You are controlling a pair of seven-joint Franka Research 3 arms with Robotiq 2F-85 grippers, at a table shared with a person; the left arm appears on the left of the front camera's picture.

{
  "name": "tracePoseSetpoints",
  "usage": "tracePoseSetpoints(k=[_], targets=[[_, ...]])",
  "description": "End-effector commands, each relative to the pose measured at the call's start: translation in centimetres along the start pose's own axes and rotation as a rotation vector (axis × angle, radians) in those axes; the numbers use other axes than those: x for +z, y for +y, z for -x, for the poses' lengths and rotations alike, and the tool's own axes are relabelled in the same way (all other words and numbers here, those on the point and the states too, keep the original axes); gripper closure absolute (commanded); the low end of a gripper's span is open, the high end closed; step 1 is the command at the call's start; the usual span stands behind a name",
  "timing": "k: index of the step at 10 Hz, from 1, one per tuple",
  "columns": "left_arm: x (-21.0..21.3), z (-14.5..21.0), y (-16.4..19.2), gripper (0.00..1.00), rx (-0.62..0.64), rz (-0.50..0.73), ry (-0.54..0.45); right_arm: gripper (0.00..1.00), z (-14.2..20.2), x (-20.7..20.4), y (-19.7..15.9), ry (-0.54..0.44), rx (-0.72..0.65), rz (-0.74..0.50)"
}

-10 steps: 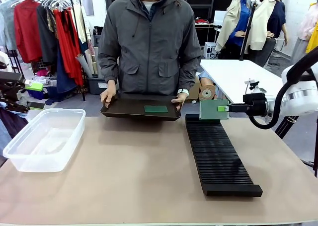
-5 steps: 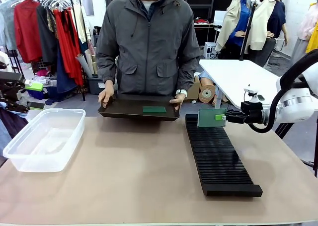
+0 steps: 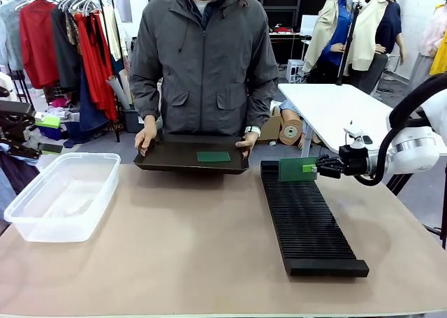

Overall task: Sort PCBs into racks and boxes based on the side picked up.
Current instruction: If the short side of the Blank PCB is picked up, insert it into the PCB Rack ; if the long side is picked up, place it in the Organizing box.

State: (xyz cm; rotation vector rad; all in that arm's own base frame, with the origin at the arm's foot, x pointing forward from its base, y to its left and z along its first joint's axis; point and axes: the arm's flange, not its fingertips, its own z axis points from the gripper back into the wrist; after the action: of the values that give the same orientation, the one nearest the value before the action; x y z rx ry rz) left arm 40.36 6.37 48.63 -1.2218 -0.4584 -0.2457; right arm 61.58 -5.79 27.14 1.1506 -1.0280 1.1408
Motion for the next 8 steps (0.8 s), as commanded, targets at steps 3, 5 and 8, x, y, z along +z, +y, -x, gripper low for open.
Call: tracePoseSetpoints(k=[3,5,8], targets=[[0.1,0.1,-0.2,0.00,0.003,0.001,0.005,1.00,1.1,0.4,-1.3,-0.019,0.091,0.072],[0.1,0.1,-0.2,0.00,0.003,0.001,0.005,1.00,1.3,0.1,-1.1,-0.026,0.097,0.093],[0.1,0.1,-0.2,0.00,0.003,0.001,0.005,1.00,3.0,0.2,-1.3,-0.027,0.120,0.118]])
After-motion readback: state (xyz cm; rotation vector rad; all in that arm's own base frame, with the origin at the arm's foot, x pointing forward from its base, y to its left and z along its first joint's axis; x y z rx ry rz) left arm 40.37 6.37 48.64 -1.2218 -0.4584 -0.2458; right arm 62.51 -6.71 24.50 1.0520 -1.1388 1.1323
